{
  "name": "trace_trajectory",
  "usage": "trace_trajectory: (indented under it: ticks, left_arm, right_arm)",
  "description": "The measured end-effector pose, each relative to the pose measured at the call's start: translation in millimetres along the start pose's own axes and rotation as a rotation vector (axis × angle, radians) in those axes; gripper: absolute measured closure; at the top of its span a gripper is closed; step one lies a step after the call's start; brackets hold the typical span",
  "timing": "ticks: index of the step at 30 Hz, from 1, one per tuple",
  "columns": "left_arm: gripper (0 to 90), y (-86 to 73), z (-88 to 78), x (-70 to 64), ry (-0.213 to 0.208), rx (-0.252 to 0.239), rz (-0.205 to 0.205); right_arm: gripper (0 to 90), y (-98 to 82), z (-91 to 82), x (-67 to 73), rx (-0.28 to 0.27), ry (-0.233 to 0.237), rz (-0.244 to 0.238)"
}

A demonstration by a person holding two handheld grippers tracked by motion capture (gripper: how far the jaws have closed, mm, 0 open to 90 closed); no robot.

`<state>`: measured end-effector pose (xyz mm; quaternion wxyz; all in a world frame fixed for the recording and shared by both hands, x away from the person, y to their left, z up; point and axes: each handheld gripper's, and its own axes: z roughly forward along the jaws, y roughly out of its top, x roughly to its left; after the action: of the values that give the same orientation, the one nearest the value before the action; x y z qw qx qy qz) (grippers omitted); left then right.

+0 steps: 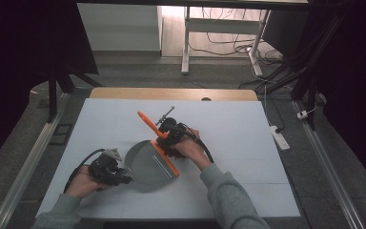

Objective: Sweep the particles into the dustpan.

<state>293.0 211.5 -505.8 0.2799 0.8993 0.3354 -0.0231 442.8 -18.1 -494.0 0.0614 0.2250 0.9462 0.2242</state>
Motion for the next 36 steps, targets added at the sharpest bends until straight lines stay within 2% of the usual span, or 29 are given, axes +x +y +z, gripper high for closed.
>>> trace_trajectory:
  ticks: [3, 12, 15, 18, 23, 26, 29, 31, 36]
  left_arm:
    - [61.5, 0.0, 0.0, -0.1, 0.000, 0.000, -0.001]
    - [61.5, -0.1, 0.3, 0.2, -0.001, 0.001, 0.000]
    - [61.5, -0.1, 0.3, 0.2, -0.002, 0.001, 0.000]
    - [61.4, -0.2, 0.5, 0.1, 0.000, 0.001, 0.000]
    - [61.5, -0.5, 0.7, 0.6, -0.004, 0.000, -0.001]
    - [61.5, -0.6, 0.8, 0.7, -0.003, -0.001, -0.001]
    - [61.5, -0.8, 0.8, 0.8, -0.004, -0.001, -0.001]
    - [61.5, -0.8, 0.8, 0.9, -0.005, -0.001, 0.000]
    - [61.5, -1.0, 0.8, 1.1, -0.005, 0.000, -0.001]
  right_arm:
    - [77.1, 0.8, 0.6, 8.7, -0.005, 0.001, -0.011]
    - [77.1, 3.3, -1.6, 23.4, -0.038, 0.027, -0.036]
    - [77.1, 4.6, -1.9, 29.0, -0.055, 0.053, -0.039]
    - [77.0, 6.4, -2.3, 36.4, -0.059, 0.063, -0.061]
    - [77.1, 8.7, -7.0, 46.5, -0.104, 0.129, -0.085]
    - [77.1, 9.3, -16.5, 45.5, -0.148, 0.137, -0.069]
    - [77.0, 7.8, -26.1, 37.3, -0.192, 0.104, -0.071]
    - [77.0, 4.2, -32.6, 30.6, -0.204, 0.072, -0.055]
    - [77.0, -4.7, -41.0, 16.4, -0.217, 0.030, -0.013]
